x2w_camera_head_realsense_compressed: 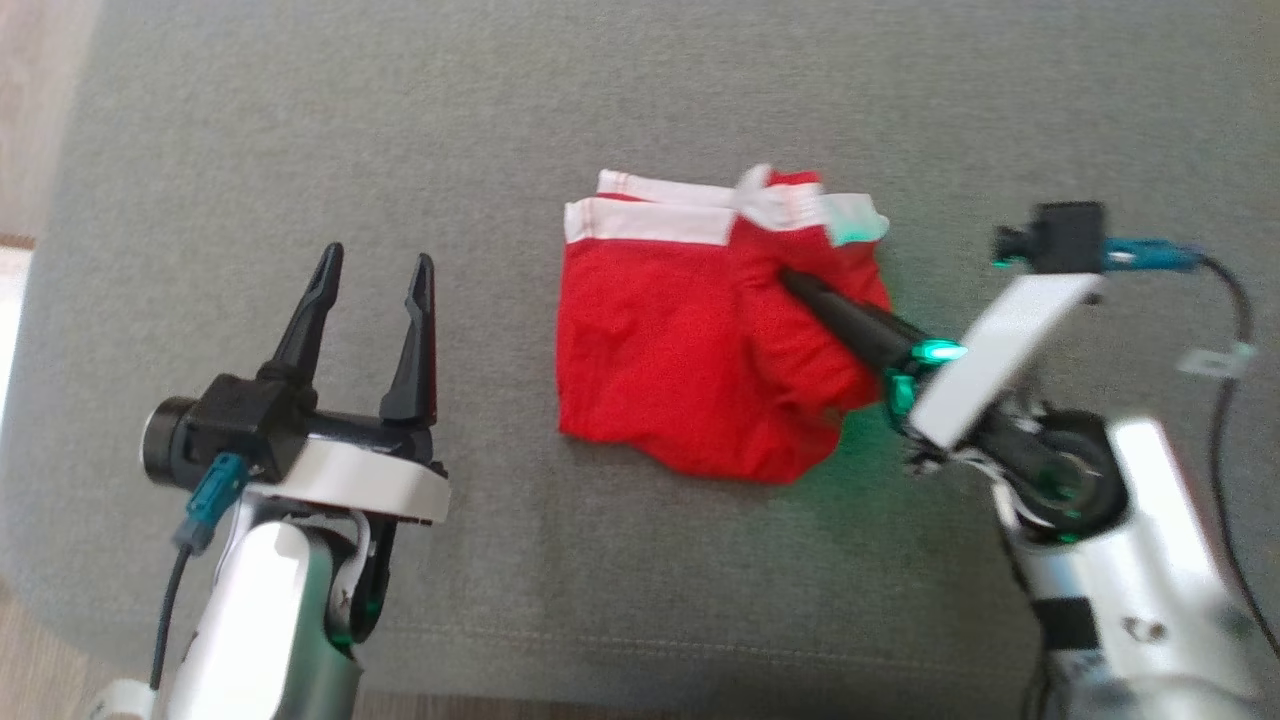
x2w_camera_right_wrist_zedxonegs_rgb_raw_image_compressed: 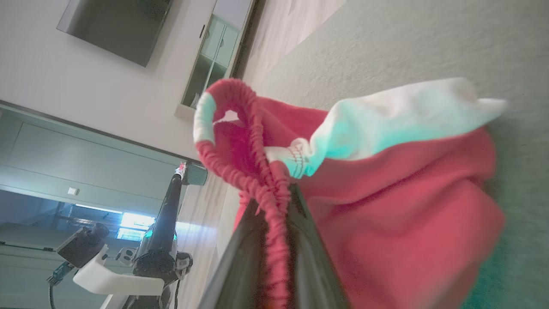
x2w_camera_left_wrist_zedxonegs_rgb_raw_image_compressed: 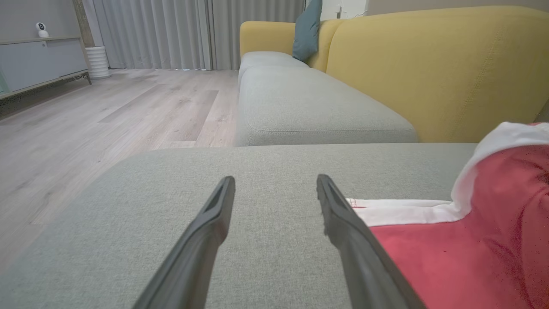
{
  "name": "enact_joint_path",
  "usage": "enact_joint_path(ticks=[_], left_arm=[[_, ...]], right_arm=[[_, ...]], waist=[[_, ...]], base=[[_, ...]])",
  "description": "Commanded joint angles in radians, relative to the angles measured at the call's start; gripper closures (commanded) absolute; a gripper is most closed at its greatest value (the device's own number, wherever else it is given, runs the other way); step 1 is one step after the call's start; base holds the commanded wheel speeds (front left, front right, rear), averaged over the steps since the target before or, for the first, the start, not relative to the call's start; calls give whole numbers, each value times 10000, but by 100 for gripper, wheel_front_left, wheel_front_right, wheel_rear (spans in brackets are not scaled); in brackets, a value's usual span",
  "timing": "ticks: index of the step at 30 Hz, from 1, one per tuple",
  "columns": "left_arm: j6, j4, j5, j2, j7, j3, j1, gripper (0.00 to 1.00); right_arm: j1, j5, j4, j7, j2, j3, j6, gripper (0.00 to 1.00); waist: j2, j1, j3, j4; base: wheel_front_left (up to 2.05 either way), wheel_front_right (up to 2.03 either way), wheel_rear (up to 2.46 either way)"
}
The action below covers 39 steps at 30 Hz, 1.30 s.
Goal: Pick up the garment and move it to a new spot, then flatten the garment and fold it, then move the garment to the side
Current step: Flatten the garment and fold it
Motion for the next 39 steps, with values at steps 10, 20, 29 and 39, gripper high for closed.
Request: enact_joint_path(ticks=[10,20,29,39], left_arm=[[-124,-120,72,-67,-53,299,-373,0],[-150,-189,160,-134,-53,379,-310,0],[-131,-267,236,-154,-53,564,-209,0],[-77,-248,255,-29,-53,834,44,0]], right_arm=[[-1577,-1145,2276,-2933,279,2484,-7,100],[-2018,-1352,3427,-5495,287,4368,-7,2],[-2463,-4079,3491,-8172,97,4531,-7,0],[-798,-7585,1947,-9345,-549,1000,-7,0]], waist=[[0,0,154,564],[0,0,73,516],[0,0,24,215],[0,0,-218,-313]], base=[[0,0,0],[0,0,0],[0,0,0],[0,0,0]])
